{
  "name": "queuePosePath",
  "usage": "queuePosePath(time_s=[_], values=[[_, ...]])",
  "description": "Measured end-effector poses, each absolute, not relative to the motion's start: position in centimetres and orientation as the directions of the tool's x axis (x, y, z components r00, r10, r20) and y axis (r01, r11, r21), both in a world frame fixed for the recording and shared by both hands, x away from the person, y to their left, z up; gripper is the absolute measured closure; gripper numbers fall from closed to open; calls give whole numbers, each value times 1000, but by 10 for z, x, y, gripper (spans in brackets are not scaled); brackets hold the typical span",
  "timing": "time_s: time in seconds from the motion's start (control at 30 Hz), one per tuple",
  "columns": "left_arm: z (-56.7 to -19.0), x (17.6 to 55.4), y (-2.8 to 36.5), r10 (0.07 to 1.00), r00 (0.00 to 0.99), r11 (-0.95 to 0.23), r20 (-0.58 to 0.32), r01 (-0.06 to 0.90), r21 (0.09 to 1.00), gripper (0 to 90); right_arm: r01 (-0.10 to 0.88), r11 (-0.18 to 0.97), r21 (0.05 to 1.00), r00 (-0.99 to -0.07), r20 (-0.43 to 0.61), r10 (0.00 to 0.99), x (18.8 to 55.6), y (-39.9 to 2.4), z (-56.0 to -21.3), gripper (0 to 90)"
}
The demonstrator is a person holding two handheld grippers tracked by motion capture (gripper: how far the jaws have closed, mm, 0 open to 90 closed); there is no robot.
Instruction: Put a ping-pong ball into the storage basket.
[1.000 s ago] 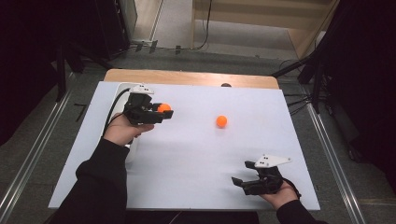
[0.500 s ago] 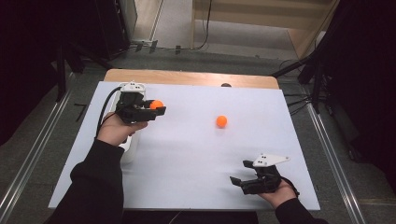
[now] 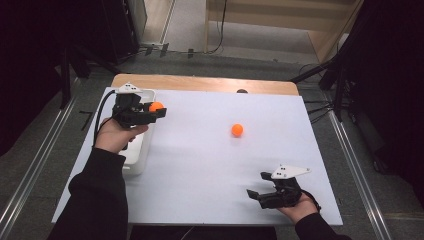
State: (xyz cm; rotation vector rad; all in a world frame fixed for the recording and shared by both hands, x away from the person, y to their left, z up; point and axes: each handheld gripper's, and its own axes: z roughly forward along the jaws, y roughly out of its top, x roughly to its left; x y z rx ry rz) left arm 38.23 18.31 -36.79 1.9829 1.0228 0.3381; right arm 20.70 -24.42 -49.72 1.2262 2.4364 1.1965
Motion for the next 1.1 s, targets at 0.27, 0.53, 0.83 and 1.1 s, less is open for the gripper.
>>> queuePosePath(time_s=[0.27,0.53,0.83,1.1], values=[[-369,387,196,801,582,-269,-137,554,788,502,604,346,718,-651,194,734,207,-244,-497,156],[-370,389,205,829,543,-242,-135,565,789,501,606,345,716,-651,198,733,207,-244,-497,156],[-379,395,214,867,478,-197,-141,589,784,501,607,346,716,-651,198,732,207,-244,-498,156],[-385,398,218,900,418,-168,-121,589,790,501,604,355,714,-656,192,730,208,-243,-498,156]])
